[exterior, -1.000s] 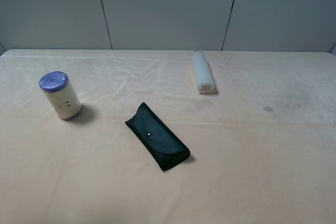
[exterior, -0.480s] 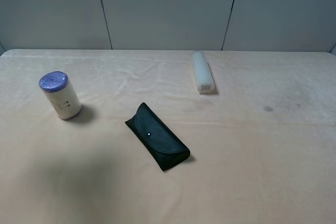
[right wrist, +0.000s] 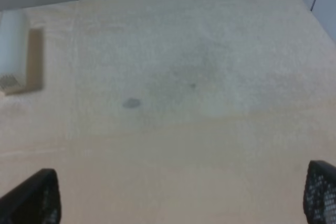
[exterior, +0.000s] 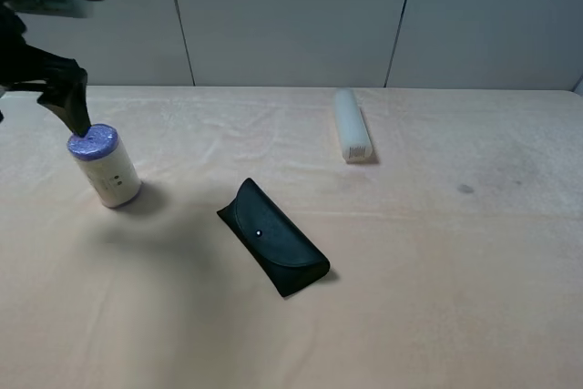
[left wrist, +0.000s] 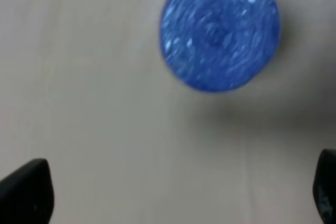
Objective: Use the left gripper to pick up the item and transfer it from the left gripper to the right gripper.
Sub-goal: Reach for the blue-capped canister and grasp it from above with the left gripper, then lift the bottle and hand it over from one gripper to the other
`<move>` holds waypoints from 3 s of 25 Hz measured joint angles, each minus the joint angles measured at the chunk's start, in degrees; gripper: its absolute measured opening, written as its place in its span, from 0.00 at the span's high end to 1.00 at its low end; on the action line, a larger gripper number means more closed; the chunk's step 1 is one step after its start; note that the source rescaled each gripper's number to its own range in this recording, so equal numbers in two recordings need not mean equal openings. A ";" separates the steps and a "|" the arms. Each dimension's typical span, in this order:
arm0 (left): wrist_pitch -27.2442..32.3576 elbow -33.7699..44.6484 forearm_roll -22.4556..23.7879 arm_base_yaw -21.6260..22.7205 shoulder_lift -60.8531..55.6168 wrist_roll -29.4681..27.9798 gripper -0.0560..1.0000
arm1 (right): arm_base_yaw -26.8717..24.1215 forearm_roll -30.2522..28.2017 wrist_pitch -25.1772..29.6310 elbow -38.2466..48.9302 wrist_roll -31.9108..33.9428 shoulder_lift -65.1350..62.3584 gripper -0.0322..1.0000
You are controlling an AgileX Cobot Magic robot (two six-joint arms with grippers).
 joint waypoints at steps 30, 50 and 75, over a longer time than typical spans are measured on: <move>-16.02 0.00 -0.15 -2.42 16.46 -1.67 0.95 | 0.00 0.00 0.00 0.00 0.02 0.00 0.00; -2.29 -14.38 -4.36 -2.42 12.07 -1.52 0.94 | 0.00 0.00 0.00 0.00 0.07 0.00 0.00; -1.96 -17.14 -42.20 -15.16 11.71 13.65 0.94 | 16.27 13.26 -1.97 -9.12 -13.43 20.96 0.00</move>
